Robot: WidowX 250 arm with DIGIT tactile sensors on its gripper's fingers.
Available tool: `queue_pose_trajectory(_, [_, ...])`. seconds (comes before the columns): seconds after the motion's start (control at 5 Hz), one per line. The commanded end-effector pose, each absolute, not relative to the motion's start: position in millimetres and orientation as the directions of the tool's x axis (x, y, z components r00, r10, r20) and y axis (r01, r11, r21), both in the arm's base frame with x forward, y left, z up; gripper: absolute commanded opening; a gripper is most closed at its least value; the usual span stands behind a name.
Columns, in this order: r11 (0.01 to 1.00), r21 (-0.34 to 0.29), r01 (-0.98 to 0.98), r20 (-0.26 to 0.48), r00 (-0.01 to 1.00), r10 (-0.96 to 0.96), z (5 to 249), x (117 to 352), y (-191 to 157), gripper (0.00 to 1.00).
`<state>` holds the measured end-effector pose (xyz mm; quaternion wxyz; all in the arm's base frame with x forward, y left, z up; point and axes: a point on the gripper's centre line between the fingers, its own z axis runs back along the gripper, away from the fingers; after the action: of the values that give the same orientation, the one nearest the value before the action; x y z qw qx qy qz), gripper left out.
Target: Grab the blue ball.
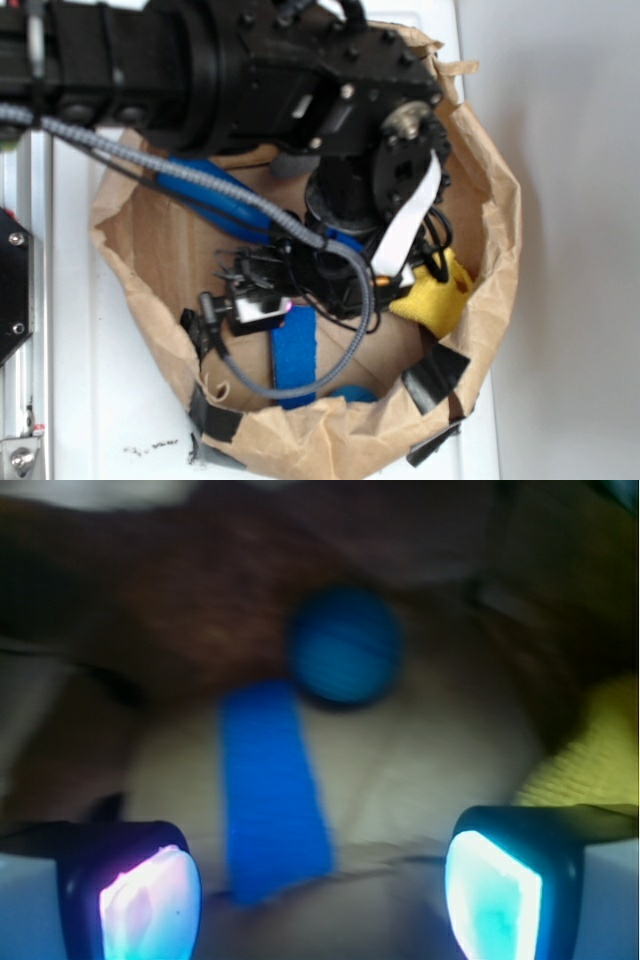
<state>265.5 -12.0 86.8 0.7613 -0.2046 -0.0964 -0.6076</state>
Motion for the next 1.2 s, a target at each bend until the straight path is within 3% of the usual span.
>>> queue_pose_trajectory(0.0, [0.142,-0.138,0.980,0.407,0.187,-0.894,105,268,-20,1.00])
queue_pose_trajectory(0.4, [0.142,-0.138,0.980,0.407,0.187,-0.894,105,268,-20,1.00])
queue_pose_trajectory(0.6, [0.124,-0.054,0.991,0.411,0.135,-0.901,92,268,-34,1.00])
queue_pose_trajectory(1.0, [0.165,-0.024,0.986,0.459,0.158,-0.874,73,276,-52,1.00])
